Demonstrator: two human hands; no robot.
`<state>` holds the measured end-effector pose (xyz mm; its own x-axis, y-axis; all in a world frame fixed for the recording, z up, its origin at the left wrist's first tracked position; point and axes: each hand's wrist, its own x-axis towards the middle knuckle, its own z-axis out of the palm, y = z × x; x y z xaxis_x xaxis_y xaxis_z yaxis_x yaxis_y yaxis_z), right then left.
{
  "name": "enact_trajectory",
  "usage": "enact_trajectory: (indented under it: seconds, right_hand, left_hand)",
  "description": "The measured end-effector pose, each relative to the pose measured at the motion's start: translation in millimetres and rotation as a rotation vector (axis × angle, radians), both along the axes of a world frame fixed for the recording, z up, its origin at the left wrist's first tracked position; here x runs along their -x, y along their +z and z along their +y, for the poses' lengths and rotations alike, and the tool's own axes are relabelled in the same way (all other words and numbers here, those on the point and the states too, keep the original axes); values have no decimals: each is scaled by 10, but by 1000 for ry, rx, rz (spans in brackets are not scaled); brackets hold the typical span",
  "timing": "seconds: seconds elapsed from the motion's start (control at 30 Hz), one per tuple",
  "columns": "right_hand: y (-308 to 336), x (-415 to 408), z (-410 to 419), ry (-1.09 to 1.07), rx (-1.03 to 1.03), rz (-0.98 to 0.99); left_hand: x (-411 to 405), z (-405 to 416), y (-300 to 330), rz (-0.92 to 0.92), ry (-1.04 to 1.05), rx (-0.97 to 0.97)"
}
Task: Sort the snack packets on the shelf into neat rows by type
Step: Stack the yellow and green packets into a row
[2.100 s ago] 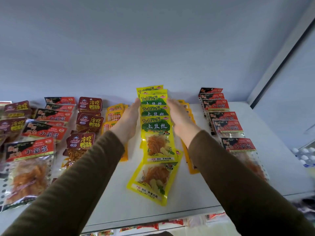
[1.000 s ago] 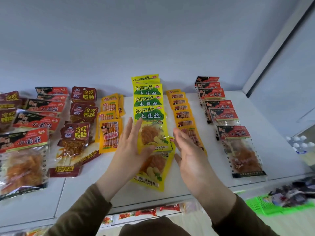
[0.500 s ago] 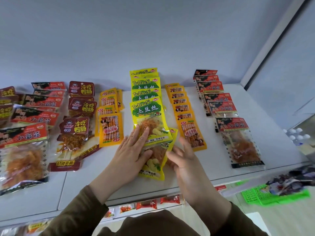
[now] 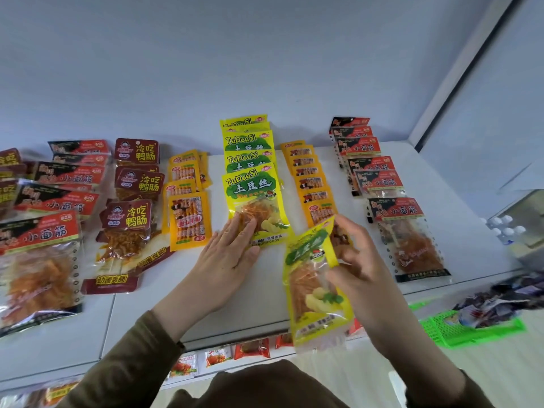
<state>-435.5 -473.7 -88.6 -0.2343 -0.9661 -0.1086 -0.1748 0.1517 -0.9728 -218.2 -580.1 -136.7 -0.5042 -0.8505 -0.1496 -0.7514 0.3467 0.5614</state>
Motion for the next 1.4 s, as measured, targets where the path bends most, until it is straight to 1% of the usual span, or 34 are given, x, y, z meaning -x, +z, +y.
enact_trajectory:
  seconds: [0.1,0.17,0.23,0.3,0.33,0.4,0.43,0.47,0.5,0.57,0.6,0.67,0.7,0.77,0.83,0.93,1.0,1.1,1.17,1.2,1.3,1.4]
  right_hand:
    - [188,55,3,4,108,-90]
    - [212,36,-95,20,160,-118]
    - [147,-3,-267,40,180,-176]
    - [11,-55,-482,60,175,-206]
    - [-55,-83,-600,71,161,-208]
    - [-161,-145,-801,91,102,-203]
    - [-205,-172,-883,106,77,-151]
    - [-235,-192,-945,121,62,-33]
    - [-245,-214,-986,129,52,141]
    - [-259,-246,-995,130,54,503]
    - [-281,-254,-977,130,79,637]
    - [-350,-269,-939,123,151,833]
    - [-376,-276,-928,121,163,868]
    - [-431,-297,-931,140,138,823]
    - [-477,-333,-927,195,71,788]
    - [-515,-341,-920,201,78,781]
    - [-484,-338,-951,165,97,723]
    - [-428,-352,-1079,143,84,585]
    - [-424,-379,-1191,162,59,471]
    - [-440,-394,-1231,174,56,472]
    - [-522,-412,-1289,215,62,624]
    - [-552,-383,-1323,216,29,629]
  left_hand:
    - [-4,-20,3,27,6,8]
    - [-13,-41,-4,104,26,21]
    - [-32,-71,-1,244,84,72]
    - [-46,-91,16,378,200,124]
    - [-43,-100,45,453,269,114]
    - [-34,-109,116,627,395,1]
    - [-32,-116,136,681,427,-68]
    - [-29,-118,150,689,422,-116]
    - [-30,-122,144,645,392,-135]
    - [-31,-107,99,478,305,-125]
    - [-26,-91,88,415,275,-110]
    - [-11,-69,61,373,254,-92]
    - [-6,-61,51,373,252,-92]
    - [2,-40,61,363,247,-70]
    - [5,-37,68,336,250,-50]
    - [17,-68,66,346,264,-47]
    - [40,-139,65,446,294,-72]
    - [167,-288,172,688,398,-204]
    - [257,-422,228,767,440,-278]
    - [304,-487,238,793,441,-294]
    - [367,-659,106,761,458,-305]
    - [369,-769,-80,766,434,-331]
